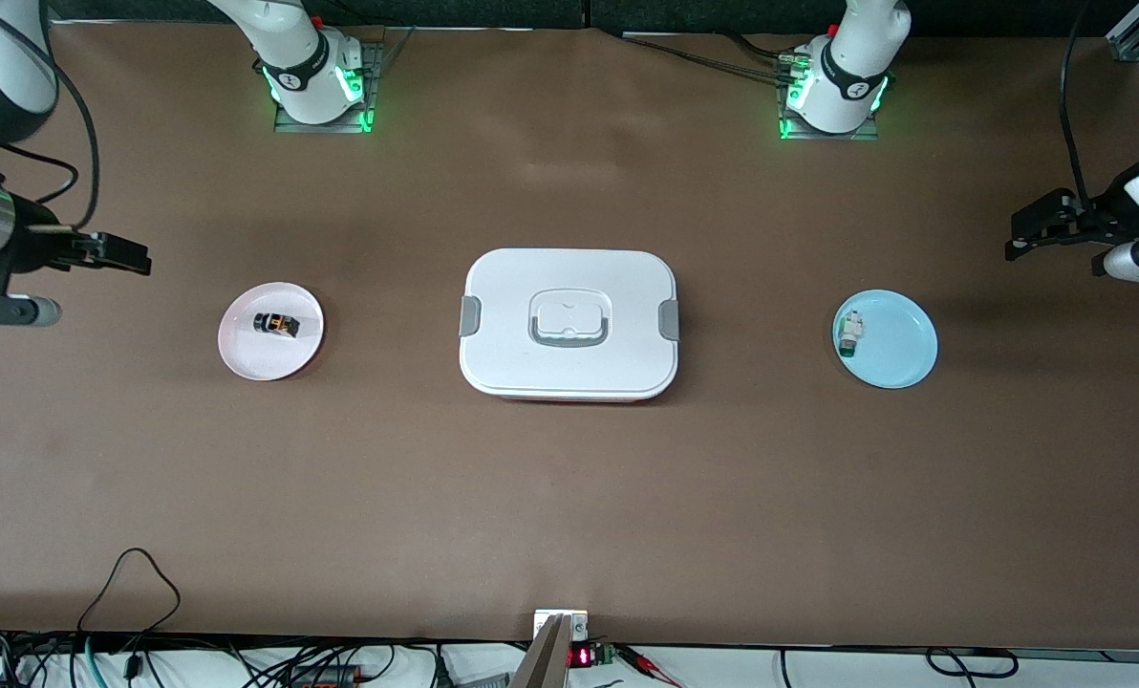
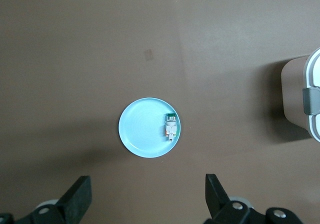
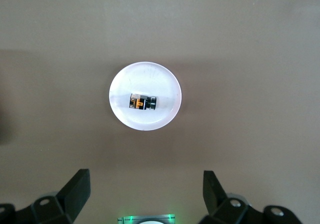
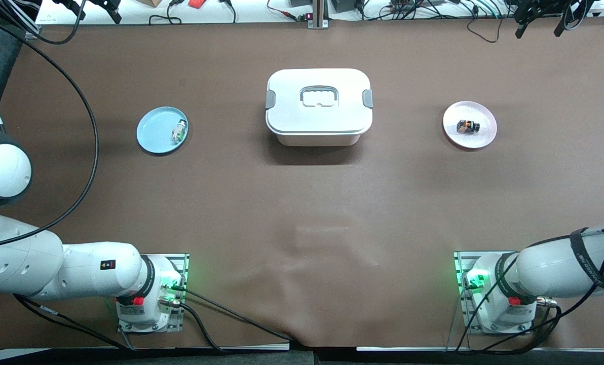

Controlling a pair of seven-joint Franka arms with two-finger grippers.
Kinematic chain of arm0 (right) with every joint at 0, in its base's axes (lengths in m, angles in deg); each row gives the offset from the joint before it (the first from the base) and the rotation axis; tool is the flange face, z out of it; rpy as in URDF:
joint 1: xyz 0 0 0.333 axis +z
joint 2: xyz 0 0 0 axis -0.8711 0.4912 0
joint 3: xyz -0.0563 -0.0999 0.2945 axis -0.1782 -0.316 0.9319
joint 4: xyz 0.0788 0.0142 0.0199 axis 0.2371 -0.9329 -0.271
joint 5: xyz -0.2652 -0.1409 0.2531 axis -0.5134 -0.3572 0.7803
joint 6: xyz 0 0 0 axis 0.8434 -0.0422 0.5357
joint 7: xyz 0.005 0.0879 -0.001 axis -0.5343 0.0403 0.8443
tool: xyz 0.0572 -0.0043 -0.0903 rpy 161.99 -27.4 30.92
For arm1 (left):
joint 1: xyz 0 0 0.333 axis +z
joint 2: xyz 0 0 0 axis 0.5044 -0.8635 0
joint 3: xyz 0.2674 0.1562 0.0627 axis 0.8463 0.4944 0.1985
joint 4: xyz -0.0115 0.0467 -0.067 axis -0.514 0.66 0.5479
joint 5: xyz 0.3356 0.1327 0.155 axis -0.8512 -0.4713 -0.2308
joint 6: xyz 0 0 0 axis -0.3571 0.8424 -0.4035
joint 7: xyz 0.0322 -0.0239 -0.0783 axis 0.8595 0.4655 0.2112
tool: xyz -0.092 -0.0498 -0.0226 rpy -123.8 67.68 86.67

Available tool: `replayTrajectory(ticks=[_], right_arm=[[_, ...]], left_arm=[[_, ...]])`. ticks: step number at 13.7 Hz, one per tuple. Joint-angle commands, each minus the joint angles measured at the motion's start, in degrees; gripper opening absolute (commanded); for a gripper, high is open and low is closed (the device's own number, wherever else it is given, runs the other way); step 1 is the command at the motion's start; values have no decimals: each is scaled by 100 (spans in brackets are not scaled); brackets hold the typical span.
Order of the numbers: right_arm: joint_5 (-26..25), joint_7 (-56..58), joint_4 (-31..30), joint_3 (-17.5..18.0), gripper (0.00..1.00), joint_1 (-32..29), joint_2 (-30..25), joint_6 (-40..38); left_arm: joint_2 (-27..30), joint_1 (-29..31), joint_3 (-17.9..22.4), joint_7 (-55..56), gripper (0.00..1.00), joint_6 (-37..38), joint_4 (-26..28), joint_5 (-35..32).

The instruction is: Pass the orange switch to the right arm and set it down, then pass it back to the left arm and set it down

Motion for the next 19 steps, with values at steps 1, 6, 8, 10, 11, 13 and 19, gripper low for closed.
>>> replayTrajectory(ticks=[1,6,8,10,11,13,19], right_arm=[[-132,-142,54,2,100,4,253,-96],[-45,-424,54,28,100,48,789,44],[-36,-406,-25,28,100,4,1000,175],[-62,-414,-664,20,100,13,914,849],[-54,-389,-945,20,100,-48,879,1201],[-53,-397,-1569,20,100,-119,800,1939],[-18,-493,-2986,37,100,-102,703,3918]], left_arm=[[-10,-29,20,-27,100,95,-116,14],[-1,-12,20,-27,100,95,-116,14],[-10,-12,12,-27,100,95,-116,14],[-10,-12,12,-27,100,95,-116,6],[-10,-12,12,-27,100,95,-116,6],[-10,-12,3,-27,100,95,-116,-3],[8,-3,38,-18,100,148,-361,-38]])
